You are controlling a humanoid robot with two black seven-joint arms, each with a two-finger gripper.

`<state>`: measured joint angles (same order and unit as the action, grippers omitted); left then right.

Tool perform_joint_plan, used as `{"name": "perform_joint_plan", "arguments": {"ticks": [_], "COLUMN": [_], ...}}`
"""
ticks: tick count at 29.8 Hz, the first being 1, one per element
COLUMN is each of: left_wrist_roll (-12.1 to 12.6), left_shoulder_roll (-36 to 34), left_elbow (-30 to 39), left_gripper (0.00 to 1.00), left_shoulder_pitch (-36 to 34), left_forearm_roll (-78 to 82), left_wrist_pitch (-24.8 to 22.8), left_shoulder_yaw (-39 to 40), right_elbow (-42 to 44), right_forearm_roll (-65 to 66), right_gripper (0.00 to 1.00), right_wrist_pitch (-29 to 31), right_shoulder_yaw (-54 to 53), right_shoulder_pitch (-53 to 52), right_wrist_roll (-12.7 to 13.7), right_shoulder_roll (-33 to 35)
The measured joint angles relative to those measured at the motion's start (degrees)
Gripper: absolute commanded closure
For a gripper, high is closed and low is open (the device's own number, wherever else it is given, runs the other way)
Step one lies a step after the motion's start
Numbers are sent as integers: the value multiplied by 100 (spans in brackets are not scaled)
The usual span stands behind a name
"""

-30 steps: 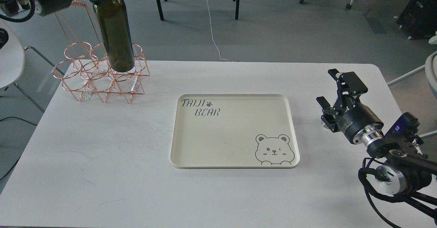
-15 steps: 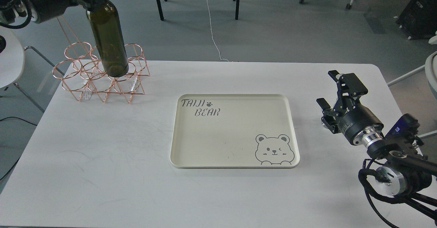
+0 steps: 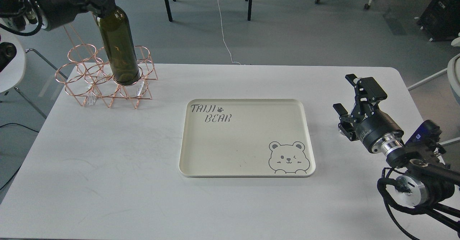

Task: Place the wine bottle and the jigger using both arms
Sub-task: 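Lower the wine bottle upright into a slot of the copper rack, then open the left gripper and withdraw it from the bottle neck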

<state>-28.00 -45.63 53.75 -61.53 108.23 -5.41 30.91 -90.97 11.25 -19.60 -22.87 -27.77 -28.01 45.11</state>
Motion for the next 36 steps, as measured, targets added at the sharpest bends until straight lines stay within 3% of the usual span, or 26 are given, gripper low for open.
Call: {"name": "perform_joint_plan", "arguments": {"ticks": [24,30,36], "left_wrist_roll": [3,2,1], "left_shoulder_roll": [338,371,378], "left_elbow": [-300,-352,-356], "left_gripper": [87,81,65], "left_shoulder_pitch": [714,741,766], "left_forearm_roll": [-21,-21,-21], "left_wrist_pitch": [381,383,383], "left_shoulder_yaw": [75,62,54], "right_elbow": [-8,-8,-7], "right_forearm_roll": [0,0,0], "right_gripper": [1,1,1], "right_wrist_pitch": [-9,-9,-9], "right_shoulder_yaw": [-7,-7,-7], "right_shoulder_pitch": [31,52,52], "right_wrist_roll": [2,2,2], "right_shoulder_roll": [-11,-11,-11]}}
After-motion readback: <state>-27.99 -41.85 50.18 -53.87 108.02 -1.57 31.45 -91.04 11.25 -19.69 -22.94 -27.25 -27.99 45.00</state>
